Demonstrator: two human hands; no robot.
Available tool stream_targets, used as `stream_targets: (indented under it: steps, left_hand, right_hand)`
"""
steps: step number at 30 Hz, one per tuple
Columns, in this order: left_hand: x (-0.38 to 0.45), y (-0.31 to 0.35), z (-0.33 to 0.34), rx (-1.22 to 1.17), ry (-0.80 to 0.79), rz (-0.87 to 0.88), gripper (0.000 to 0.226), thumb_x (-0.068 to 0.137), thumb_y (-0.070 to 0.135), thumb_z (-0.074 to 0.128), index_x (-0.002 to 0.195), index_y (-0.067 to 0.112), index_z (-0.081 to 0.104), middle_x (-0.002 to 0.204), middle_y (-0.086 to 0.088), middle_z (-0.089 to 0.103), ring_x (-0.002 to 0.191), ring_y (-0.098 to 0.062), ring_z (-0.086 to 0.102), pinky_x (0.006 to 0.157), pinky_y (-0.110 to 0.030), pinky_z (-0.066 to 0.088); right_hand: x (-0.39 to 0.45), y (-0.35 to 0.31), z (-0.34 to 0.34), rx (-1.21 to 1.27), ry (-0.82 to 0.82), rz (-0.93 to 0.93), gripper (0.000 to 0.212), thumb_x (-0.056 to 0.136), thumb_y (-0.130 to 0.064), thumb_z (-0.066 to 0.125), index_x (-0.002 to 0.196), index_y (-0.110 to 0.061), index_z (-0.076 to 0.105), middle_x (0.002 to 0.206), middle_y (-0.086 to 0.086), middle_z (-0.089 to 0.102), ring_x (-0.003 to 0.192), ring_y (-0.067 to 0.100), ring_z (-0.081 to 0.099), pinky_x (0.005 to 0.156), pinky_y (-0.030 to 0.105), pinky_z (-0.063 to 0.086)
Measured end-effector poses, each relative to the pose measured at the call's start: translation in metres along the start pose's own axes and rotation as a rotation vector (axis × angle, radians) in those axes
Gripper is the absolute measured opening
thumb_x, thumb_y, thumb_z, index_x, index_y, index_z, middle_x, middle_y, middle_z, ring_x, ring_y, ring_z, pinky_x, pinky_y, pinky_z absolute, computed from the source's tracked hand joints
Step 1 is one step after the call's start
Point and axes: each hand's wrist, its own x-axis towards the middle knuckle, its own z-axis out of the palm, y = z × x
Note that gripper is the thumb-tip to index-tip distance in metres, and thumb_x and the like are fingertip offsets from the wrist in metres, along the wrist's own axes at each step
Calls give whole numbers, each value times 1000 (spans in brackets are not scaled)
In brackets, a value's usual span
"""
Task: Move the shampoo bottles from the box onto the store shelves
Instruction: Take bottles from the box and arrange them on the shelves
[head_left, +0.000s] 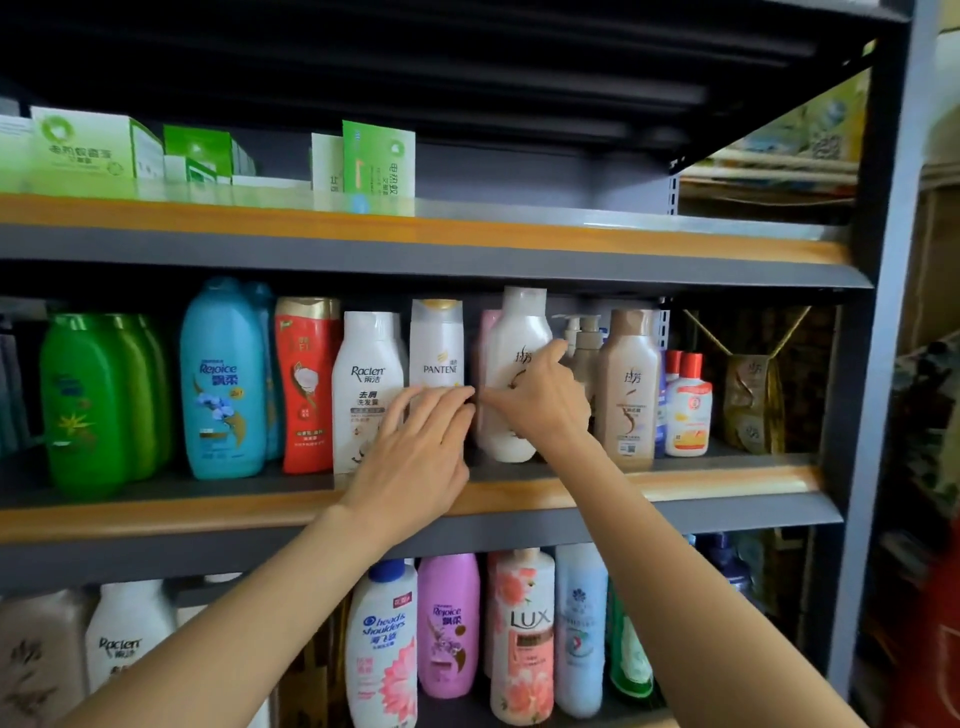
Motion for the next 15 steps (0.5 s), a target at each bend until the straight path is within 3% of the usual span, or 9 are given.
stream_targets:
  steps: [6, 9, 11, 13, 15]
  left_hand:
    - [14, 33, 8, -39, -47, -12, 39, 75, 21, 39, 91, 1, 68, 109, -15, 66, 103, -28, 54, 100, -40, 31]
    - [19, 41, 14, -72, -97, -11, 37, 76, 25, 38, 86, 3, 67, 88, -10, 70, 85, -27, 65, 94, -38, 31]
    - [23, 44, 17, -108, -120, -9, 39, 76, 30, 37, 85, 4, 65, 79, -6, 69, 81, -26, 65, 91, -35, 30]
    - [25, 48, 14, -147, -168, 9, 53, 78, 40, 30, 98, 5, 64, 94, -6, 69, 96, -25, 63, 93, -33, 26]
    - [27, 49, 12, -139, -235, 48, 75, 75, 51, 14, 125, 8, 50, 125, -4, 57, 123, -21, 44, 103, -32, 19]
  right_hand:
    - [-17, 17, -26, -65, -24, -5, 86, 76, -48, 68, 130, 0, 22, 117, 12, 58, 105, 34, 59, 75, 36, 46]
    - [-21, 27, -27, -11, -12, 12, 75, 73, -40, 74, 120, -3, 28, 114, 14, 58, 103, 36, 60, 82, 45, 51]
    - [-19, 30, -26, 4, 8, 11, 71, 73, -36, 75, 117, -4, 30, 112, 15, 58, 102, 35, 60, 78, 43, 52]
    - [-17, 32, -25, 2, 35, 15, 65, 75, -32, 74, 114, -5, 30, 111, 15, 59, 101, 35, 59, 75, 40, 50]
    - [-15, 35, -24, 2, 57, 13, 61, 76, -30, 73, 112, -6, 30, 110, 16, 58, 101, 37, 59, 80, 44, 51]
